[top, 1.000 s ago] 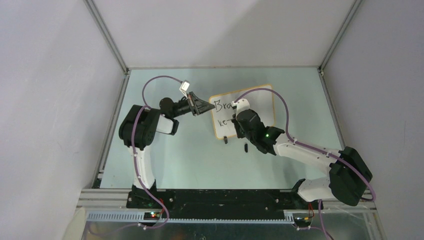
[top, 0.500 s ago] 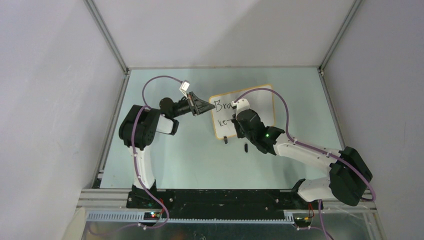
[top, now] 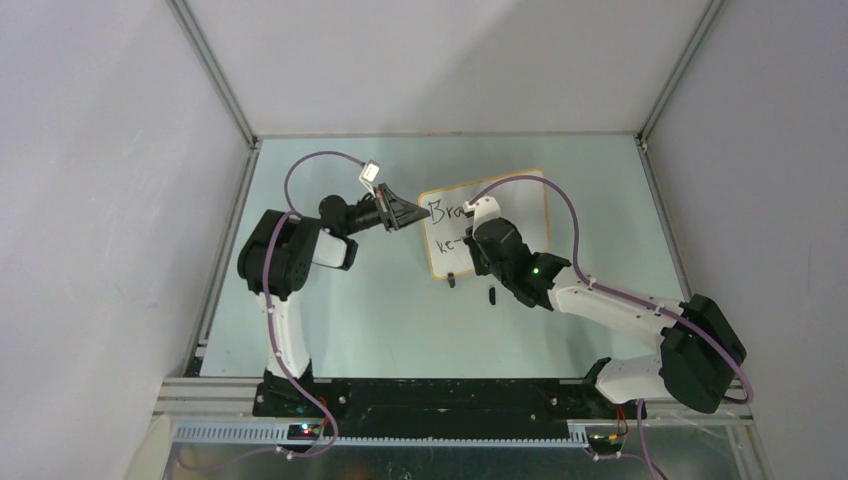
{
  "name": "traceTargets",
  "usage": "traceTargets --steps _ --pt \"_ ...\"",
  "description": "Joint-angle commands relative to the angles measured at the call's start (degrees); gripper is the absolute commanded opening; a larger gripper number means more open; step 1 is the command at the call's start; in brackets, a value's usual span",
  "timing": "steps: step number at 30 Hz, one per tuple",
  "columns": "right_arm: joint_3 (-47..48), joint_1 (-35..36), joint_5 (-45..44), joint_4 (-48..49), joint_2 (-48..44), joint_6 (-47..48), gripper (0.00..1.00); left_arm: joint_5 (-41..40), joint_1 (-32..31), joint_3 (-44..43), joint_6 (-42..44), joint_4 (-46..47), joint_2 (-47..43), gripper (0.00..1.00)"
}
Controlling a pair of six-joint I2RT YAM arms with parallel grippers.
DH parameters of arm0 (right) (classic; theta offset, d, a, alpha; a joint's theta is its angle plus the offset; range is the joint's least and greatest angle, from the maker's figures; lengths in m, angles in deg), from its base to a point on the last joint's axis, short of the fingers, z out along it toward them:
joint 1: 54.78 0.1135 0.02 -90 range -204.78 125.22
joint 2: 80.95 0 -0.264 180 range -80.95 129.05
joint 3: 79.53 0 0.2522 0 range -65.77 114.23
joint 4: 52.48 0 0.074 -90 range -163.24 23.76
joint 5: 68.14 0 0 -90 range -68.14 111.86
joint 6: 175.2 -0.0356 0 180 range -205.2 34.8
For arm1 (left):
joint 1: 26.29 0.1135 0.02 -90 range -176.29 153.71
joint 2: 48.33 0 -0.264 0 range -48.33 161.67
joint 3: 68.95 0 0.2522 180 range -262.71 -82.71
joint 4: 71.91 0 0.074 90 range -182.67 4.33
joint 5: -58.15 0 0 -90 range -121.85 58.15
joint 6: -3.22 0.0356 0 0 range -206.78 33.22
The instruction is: Write a sentence on the whiteboard
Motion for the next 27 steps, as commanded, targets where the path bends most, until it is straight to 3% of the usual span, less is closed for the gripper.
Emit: traceTargets --steps 1,27 --pt "2.4 0.03 -0.95 2.46 -0.69 0.72 0.0 2.14 -0.8 -0.84 -0.26 3.51 -0.65 0.0" --pt "4.19 0.89 1.16 1.62 1.77 0.8 0.0 2.1 -0.8 -0.77 -0.16 3.51 -0.89 0.0"
